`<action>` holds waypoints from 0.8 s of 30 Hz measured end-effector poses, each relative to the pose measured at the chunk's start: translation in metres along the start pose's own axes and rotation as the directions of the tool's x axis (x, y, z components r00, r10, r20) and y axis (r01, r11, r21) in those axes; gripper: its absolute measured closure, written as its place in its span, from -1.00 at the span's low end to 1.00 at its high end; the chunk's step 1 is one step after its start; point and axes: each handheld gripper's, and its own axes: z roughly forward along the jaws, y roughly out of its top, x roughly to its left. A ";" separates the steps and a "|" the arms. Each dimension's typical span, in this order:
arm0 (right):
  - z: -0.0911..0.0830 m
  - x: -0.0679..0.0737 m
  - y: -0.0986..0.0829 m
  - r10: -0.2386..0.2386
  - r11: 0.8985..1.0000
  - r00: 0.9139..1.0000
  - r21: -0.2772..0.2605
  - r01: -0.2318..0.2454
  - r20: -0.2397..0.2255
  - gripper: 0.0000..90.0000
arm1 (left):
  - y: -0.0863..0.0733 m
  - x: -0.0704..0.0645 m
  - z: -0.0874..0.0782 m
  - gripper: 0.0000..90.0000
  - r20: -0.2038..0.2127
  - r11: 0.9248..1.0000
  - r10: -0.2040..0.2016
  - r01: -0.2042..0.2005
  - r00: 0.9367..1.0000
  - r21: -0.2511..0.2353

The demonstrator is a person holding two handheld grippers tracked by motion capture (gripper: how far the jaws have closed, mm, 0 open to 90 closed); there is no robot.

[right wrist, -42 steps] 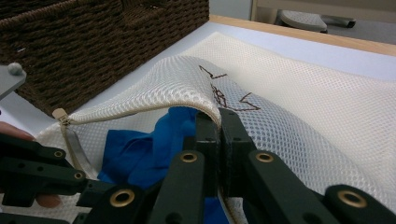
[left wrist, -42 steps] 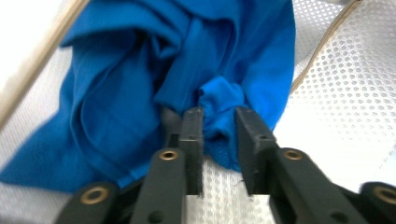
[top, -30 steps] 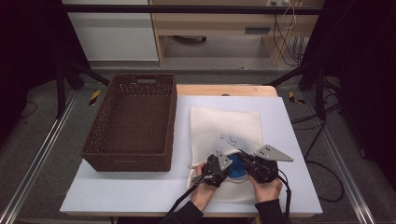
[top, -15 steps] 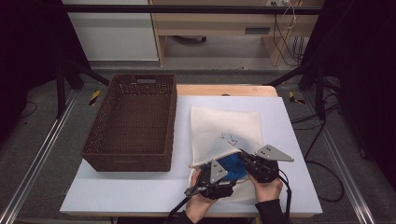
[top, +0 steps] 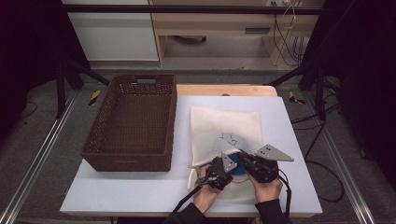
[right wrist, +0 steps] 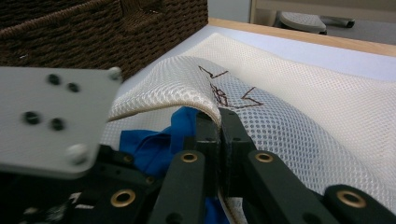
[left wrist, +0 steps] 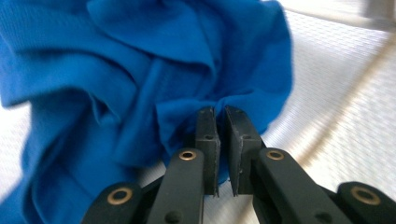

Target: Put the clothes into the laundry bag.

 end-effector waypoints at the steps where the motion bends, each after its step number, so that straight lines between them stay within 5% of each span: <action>1: 0.000 0.000 0.000 0.003 1.000 1.000 -0.002 -0.003 -0.001 0.95 | 0.001 0.002 0.003 0.86 -0.018 1.000 0.009 -0.009 1.000 -0.004; 7: -0.002 -0.003 0.000 0.016 1.000 1.000 -0.010 -0.016 0.016 0.95 | 0.002 0.006 0.011 0.84 -0.097 0.999 0.019 -0.023 0.995 -0.043; 12: -0.002 -0.004 -0.001 0.021 1.000 1.000 -0.005 -0.021 0.017 0.95 | -0.002 0.003 -0.005 0.69 -0.016 0.997 -0.021 0.020 1.000 -0.074; 17: -0.002 -0.004 -0.001 0.023 1.000 1.000 -0.003 -0.023 0.017 0.95 | -0.008 -0.004 -0.014 0.63 0.073 0.998 -0.013 0.018 0.997 -0.063; 22: -0.002 -0.003 -0.001 0.024 1.000 1.000 -0.002 -0.024 0.015 0.95 | -0.010 -0.003 -0.002 0.80 0.062 0.999 -0.022 0.023 0.998 -0.029; 24: -0.002 -0.004 -0.001 0.025 1.000 1.000 -0.003 -0.025 0.015 0.95 | -0.005 -0.001 0.001 0.84 0.028 1.000 -0.015 0.015 0.999 -0.010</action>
